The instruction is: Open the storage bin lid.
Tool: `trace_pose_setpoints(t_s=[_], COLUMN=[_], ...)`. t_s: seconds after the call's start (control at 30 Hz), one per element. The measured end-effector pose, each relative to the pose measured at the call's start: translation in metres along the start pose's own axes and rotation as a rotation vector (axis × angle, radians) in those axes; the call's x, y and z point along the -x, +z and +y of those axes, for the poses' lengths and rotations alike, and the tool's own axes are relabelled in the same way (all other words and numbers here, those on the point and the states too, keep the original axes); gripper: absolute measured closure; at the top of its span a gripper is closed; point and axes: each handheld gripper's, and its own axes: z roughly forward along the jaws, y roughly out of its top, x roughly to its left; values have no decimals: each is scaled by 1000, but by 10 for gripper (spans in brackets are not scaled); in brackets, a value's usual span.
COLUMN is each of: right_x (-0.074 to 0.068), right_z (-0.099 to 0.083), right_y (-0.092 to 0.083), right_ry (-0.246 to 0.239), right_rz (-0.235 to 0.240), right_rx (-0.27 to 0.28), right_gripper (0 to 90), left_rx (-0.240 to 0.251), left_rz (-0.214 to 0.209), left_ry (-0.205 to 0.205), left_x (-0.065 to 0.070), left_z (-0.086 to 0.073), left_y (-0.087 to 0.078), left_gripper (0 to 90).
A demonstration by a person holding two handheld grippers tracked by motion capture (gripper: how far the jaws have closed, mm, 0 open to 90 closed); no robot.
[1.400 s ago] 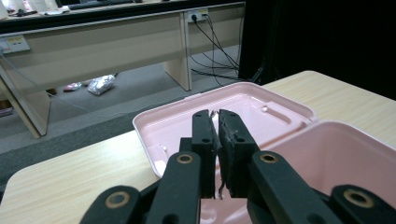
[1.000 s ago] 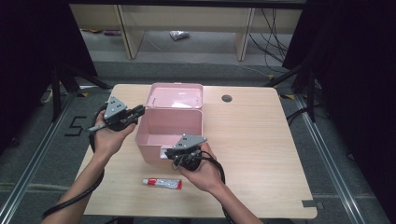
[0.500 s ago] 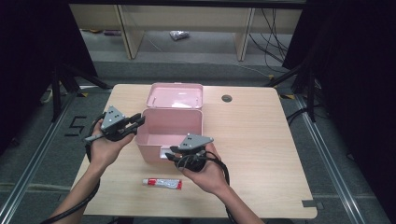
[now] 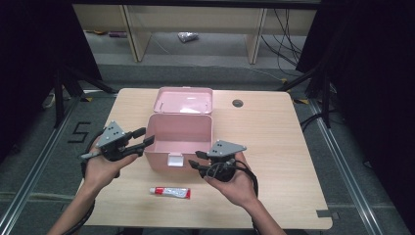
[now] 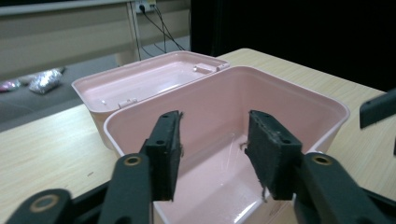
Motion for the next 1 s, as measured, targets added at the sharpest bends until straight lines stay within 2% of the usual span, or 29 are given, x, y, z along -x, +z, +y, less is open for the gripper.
trace_pose_setpoints(t_s=[0.07,0.1,0.17,0.27,0.3,0.33,0.37,0.4,0.43,0.47,0.5,0.53,0.6,0.63,0.67,0.7,0.73,0.77,0.83,0.9,0.93,1.0], right_x=[3,5,6,8,6,7,5,6,5,6,3,4,4,4,5,4,5,5,5,6,4,4], right_z=[-2,-3,-5,-7,-8,-9,-9,-10,-11,-12,-13,-14,-15,-15,-15,-16,-16,-16,-16,-16,-16,-15], right_y=[-5,-8,-11,-16,-17,-17,-18,-17,-18,-19,-19,-20,-21,-21,-22,-22,-22,-22,-21,-20,-20,-20], right_ry=[8,8,26,10,41,20,47,36,54,23,50,27,36,45,33,48,41,35,55,41,75,54], right_rz=[-8,-13,-26,-41,-38,-44,-44,-48,-38,-50,-47,-48,-40,-42,-50,-45,-55,-61,-46,-44,-32,-38], right_rx=[0,-3,1,5,4,15,6,18,19,16,12,18,5,2,4,1,6,13,-5,4,-1,-10], right_gripper=[606,606,605,603,603,602,602,602,603,607,610,612,614,614,614,614,613,614,614,614,615,615], left_rx=[-1,-18,-19,-48,-57,-58,-72,-73,-84,-86,-79,-80,-92,-89,-101,-102,-107,-105,-101,-80,-77,-62], left_rz=[-7,-3,-23,-29,-28,-29,-29,-39,-38,-41,-48,-44,-47,-62,-64,-79,-73,-76,-79,-62,-57,-59], left_ry=[0,3,-6,-11,-17,-23,-16,-22,-18,-18,-23,-24,-21,-24,-15,-11,-12,-7,-6,14,24,26], left_x=[1,2,3,4,3,3,3,3,3,4,4,4,6,6,7,7,8,9,9,11,11,13], left_z=[-5,-7,-12,-18,-21,-23,-24,-26,-27,-27,-28,-28,-28,-29,-30,-31,-31,-32,-31,-28,-26,-22], left_y=[-4,-7,-8,-9,-8,-8,-8,-8,-9,-9,-10,-10,-12,-10,-11,-9,-9,-9,-9,-12,-13,-16], left_gripper=[489,475,457,456,458,459,460,459,458,455,454,452,450,449,449,449,448,446,446,447,447,446])
